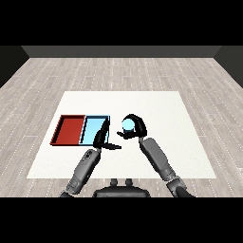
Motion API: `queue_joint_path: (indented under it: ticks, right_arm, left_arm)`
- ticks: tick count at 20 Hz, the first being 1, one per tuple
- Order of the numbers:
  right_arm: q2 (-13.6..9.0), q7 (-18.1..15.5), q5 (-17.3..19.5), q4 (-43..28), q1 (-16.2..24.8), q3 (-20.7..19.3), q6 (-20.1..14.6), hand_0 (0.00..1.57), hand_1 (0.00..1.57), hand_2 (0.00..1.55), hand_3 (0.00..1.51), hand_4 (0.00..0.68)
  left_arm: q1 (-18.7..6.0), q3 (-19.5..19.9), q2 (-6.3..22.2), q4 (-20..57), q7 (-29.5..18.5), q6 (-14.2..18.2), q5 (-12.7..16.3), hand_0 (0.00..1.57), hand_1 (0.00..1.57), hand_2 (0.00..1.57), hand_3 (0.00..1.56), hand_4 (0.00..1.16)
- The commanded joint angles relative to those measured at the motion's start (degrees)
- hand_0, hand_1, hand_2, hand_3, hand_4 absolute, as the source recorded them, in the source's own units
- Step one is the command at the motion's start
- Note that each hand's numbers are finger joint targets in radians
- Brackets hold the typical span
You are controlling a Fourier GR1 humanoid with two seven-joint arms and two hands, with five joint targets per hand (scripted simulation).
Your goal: Pick the blue can and put it in the blue box
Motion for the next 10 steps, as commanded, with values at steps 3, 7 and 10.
queue_joint_path:
  ticks: [3, 7, 10]
  right_arm:
    - [1.5, 1.2, 2.4, -0.5, 0.3, -2.7, 2.8, 1.4, 1.4, 1.44, 1.4, 0.669]
    - [2.1, -2.1, 0.8, -0.8, 1.8, 5.9, -1.7, 1.4, 1.4, 1.44, 1.4, 0.679]
    - [2.1, -0.3, 2.1, -2.0, 1.5, 2.0, 1.2, 1.39, 1.39, 1.45, 1.42, 0.681]
  left_arm:
    - [-3.5, -4.3, 0.0, 4.9, 1.2, 3.7, 3.5, 0.0, 0.0, 0.0, 0.0, 0.0]
    - [-5.0, -5.5, 0.0, 10.8, -4.4, 3.6, 5.7, 0.0, 0.0, 0.0, 0.0, 0.0]
    - [-8.3, -9.0, 0.0, 10.5, -1.8, 8.2, 8.1, 0.0, 0.0, 0.0, 0.0, 0.0]
